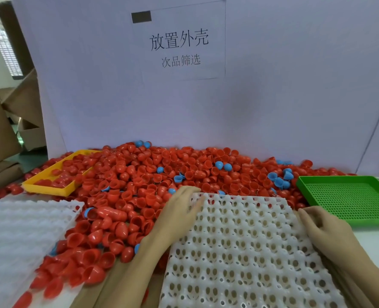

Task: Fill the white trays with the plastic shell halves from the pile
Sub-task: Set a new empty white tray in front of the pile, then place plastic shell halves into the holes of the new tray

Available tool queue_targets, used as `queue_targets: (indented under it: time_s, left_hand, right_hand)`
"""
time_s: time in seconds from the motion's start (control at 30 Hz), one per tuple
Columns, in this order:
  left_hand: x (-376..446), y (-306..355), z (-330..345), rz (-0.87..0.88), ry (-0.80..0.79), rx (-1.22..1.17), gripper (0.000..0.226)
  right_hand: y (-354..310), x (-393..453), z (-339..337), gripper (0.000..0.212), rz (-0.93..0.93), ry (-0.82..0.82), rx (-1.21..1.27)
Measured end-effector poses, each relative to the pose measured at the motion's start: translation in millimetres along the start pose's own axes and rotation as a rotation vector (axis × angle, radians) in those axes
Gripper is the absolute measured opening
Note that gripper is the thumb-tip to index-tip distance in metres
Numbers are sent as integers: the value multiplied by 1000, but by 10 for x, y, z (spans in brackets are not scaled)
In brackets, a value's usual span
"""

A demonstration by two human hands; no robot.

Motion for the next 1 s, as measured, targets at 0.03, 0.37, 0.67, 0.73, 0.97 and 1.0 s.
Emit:
queue_targets:
  time_s: [0.03,0.37,0.67,0.73,0.97,1.0]
  left_hand:
    - [8,-25,-135,7,131,68,37]
    - [-35,-444,-617,-197,368,449,32]
    - [-107,210,-332,248,313,74,34]
    - [-169,430,-109,284,210,-145,35]
    - [-324,659,440,158,-72,-640,40]
    - [-331,651,450,164,-80,-648,42]
  right_hand:
    - [-11,-9,-37,31,-5,43,-4]
    - [-286,-133,-87,7,-130,115,111]
    - [-268,-127,-33,9,-161,82,83]
    - [-282,-137,-35,9,-167,77,75]
    - [-437,-215,-129,16,-254,82,34]
    - [-516,-252,-140,21,-308,35,107]
Point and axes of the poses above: each hand's wrist, its own x-axis towards the middle knuckle, its own z-axis out of the palm, y = z × x, the point moved 5 cm from there along x, towards the middle knuckle, and after that the axes turned 9 degrees about -x, right-handed, at the moved point
